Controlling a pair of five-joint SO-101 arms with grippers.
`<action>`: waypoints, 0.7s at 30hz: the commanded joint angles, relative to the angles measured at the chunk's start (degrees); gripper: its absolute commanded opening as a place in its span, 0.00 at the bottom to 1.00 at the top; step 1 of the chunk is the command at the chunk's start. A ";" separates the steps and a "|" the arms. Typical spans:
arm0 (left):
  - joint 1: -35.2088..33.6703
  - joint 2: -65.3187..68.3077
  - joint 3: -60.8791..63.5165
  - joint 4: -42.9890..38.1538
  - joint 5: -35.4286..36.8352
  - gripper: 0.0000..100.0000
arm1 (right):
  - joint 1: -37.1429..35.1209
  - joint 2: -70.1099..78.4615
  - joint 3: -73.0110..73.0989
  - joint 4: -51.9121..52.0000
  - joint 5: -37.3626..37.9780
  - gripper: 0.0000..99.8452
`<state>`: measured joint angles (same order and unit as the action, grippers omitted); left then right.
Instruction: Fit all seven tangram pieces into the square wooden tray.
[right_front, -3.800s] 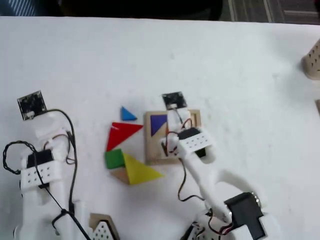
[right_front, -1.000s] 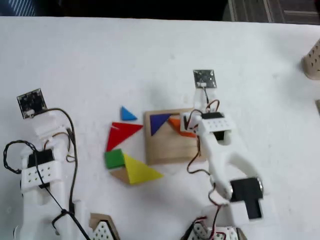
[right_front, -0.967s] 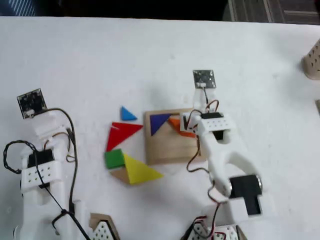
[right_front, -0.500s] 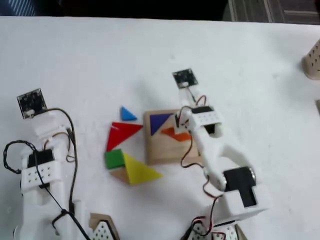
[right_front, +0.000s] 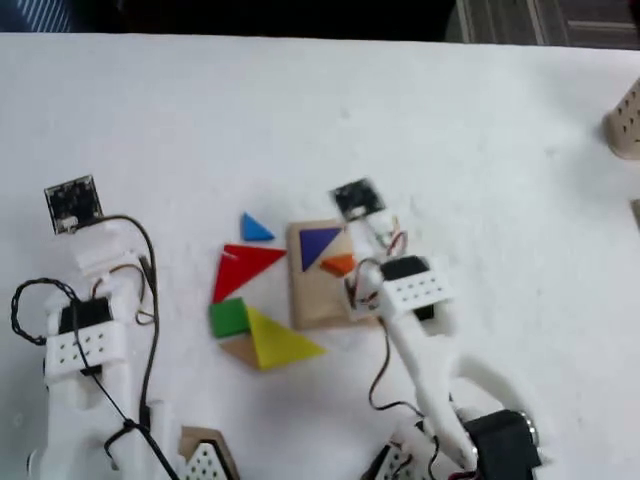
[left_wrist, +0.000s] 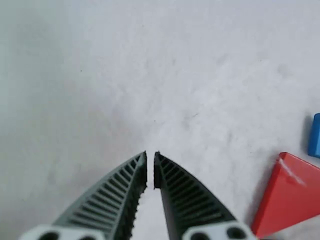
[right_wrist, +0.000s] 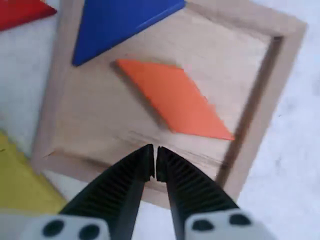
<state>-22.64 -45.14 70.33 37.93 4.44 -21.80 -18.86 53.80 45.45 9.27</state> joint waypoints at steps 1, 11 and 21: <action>1.36 -1.36 -1.49 -1.05 -0.79 0.05 | -0.31 1.80 -1.05 -2.86 0.88 0.02; 1.45 -1.36 -1.49 -1.14 -0.79 0.05 | 7.25 18.24 -16.18 -2.07 1.23 0.02; 1.45 -1.36 -1.49 -1.14 -0.79 0.05 | 8.31 22.02 -21.54 -1.98 1.05 0.02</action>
<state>-22.37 -45.14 70.33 37.93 4.44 -14.07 3.74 34.73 43.08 9.36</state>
